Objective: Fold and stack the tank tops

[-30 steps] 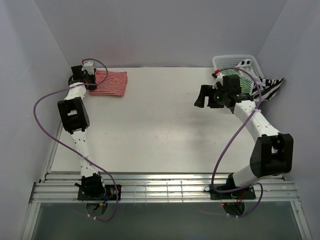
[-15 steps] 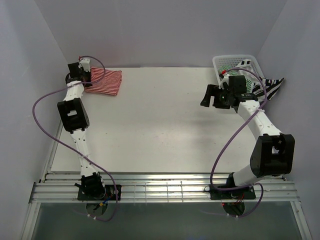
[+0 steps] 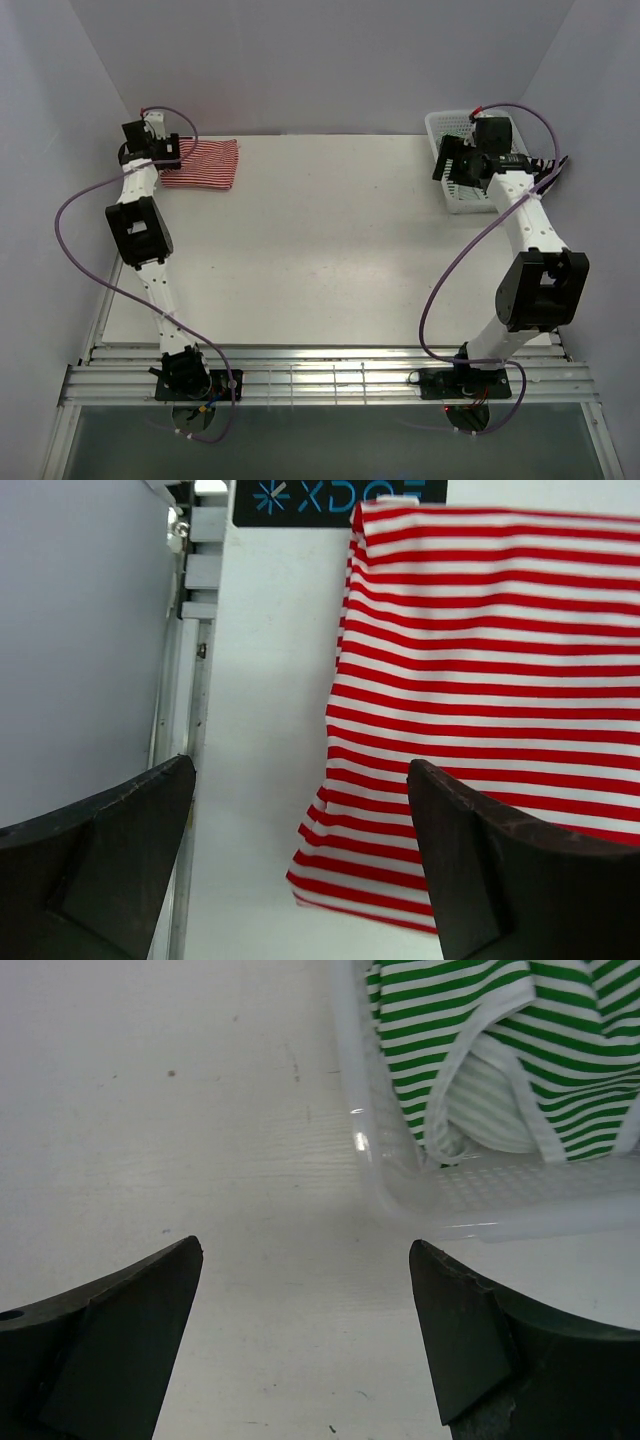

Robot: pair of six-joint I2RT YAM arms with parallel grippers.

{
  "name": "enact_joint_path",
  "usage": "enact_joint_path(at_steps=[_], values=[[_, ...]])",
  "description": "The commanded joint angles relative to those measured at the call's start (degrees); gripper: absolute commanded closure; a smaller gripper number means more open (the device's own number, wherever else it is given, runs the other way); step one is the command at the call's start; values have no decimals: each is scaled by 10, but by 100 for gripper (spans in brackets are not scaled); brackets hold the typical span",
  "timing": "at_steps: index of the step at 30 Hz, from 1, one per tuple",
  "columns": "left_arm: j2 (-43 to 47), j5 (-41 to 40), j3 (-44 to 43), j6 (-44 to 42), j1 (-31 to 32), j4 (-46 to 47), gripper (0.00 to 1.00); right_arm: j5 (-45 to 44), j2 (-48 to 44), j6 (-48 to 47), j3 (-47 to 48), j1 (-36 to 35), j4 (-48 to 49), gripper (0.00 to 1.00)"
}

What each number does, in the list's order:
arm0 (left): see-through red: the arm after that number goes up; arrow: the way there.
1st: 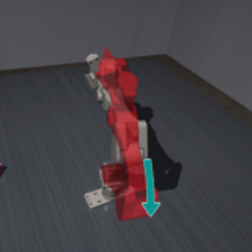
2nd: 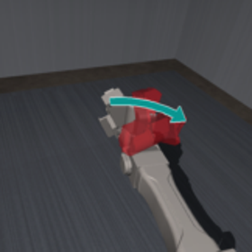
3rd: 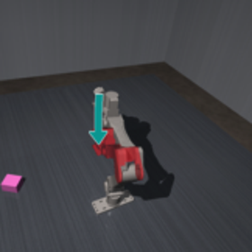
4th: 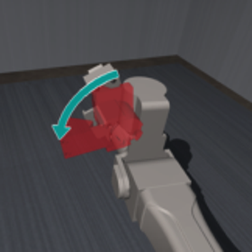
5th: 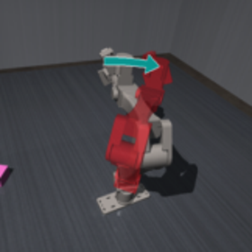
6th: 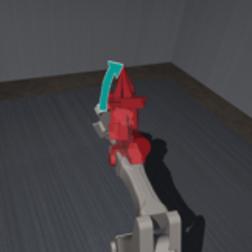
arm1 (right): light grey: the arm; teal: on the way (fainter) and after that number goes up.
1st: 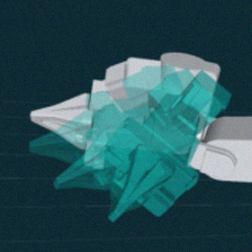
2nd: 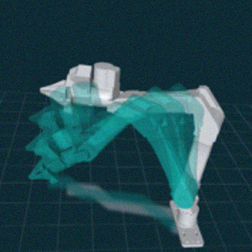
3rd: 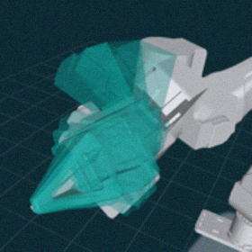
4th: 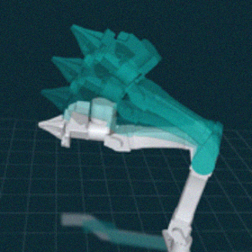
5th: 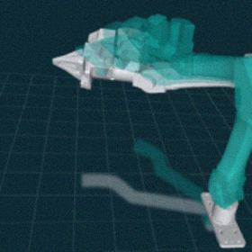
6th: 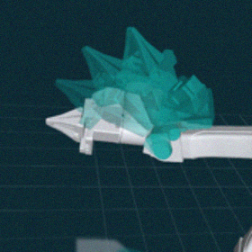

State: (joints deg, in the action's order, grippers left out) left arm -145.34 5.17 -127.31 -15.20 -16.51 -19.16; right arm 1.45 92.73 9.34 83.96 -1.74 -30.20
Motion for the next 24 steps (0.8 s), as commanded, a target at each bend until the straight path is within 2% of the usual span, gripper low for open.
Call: enact_joint_path(at_steps=[1,2,6,7,10,11,13,14,18,20,22,23,24], values=[[120,-4,-14,31,-1,-4,2,-103,35,-6,76,10,-43,10],[132,3,-13,46,-1,-9,2,-131,46,-3,87,10,-48,10],[221,55,35,168,0,-11,2,-151,116,8,141,45,-52,10],[242,66,78,220,2,-11,2,-152,130,8,153,49,-50,10],[327,107,171,299,11,6,2,-166,191,3,211,58,-49,10],[376,108,251,313,17,32,2,-173,222,2,245,60,-50,10],[427,89,337,331,45,67,2,-178,254,-7,282,65,-49,10],[450,78,421,339,55,103,2,-175,286,-10,300,70,-51,10],[541,54,541,363,89,134,2,-161,350,-36,379,78,-54,7],[554,57,565,373,91,135,2,-159,365,-52,386,79,-51,5],[569,57,583,370,91,132,2,-160,366,-56,383,78,-50,23],[574,50,586,368,92,125,2,-160,359,-55,378,78,-50,56],[579,43,591,367,92,124,2,-160,351,-56,359,78,-37,74]])
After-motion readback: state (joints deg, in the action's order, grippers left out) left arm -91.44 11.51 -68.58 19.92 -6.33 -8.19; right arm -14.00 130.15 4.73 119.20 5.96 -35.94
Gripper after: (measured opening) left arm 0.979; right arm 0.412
